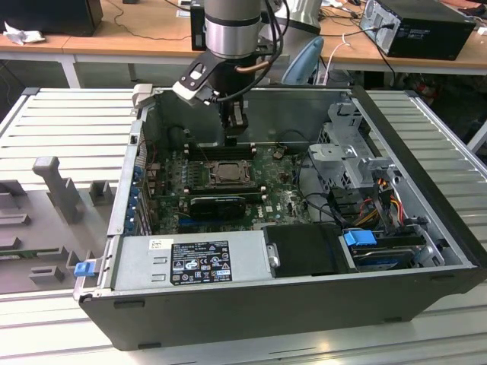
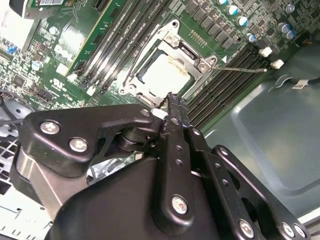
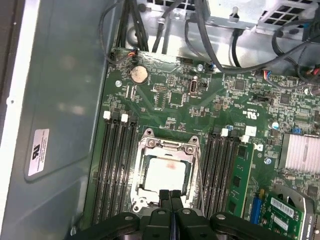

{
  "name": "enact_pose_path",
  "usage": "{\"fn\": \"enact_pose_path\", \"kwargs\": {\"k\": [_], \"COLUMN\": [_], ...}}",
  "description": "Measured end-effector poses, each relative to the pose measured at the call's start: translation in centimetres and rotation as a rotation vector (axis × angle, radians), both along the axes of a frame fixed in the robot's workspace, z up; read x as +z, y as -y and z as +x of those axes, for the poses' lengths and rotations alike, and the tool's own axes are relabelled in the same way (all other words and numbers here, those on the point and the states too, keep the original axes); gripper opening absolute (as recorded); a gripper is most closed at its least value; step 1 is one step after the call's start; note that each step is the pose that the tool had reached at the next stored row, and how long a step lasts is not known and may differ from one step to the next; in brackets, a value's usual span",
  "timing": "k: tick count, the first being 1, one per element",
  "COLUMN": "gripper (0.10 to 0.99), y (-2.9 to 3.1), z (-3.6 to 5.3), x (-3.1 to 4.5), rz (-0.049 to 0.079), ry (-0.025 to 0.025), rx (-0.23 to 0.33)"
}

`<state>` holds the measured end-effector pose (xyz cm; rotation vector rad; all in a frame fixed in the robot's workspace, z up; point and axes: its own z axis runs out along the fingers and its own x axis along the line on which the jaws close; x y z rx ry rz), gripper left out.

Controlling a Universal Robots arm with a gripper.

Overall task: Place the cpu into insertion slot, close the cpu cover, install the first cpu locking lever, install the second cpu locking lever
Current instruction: 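Install the first cpu locking lever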

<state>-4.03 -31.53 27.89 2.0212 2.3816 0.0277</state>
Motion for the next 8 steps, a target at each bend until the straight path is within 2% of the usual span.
{"fn": "enact_pose_path", "kwargs": {"k": [8], "gripper": [0.106], "y": [0.0], "z": [0.0], "x": [0.0], "rz": [0.0], "ry": [-0.0001], "rx": [0.075]}}
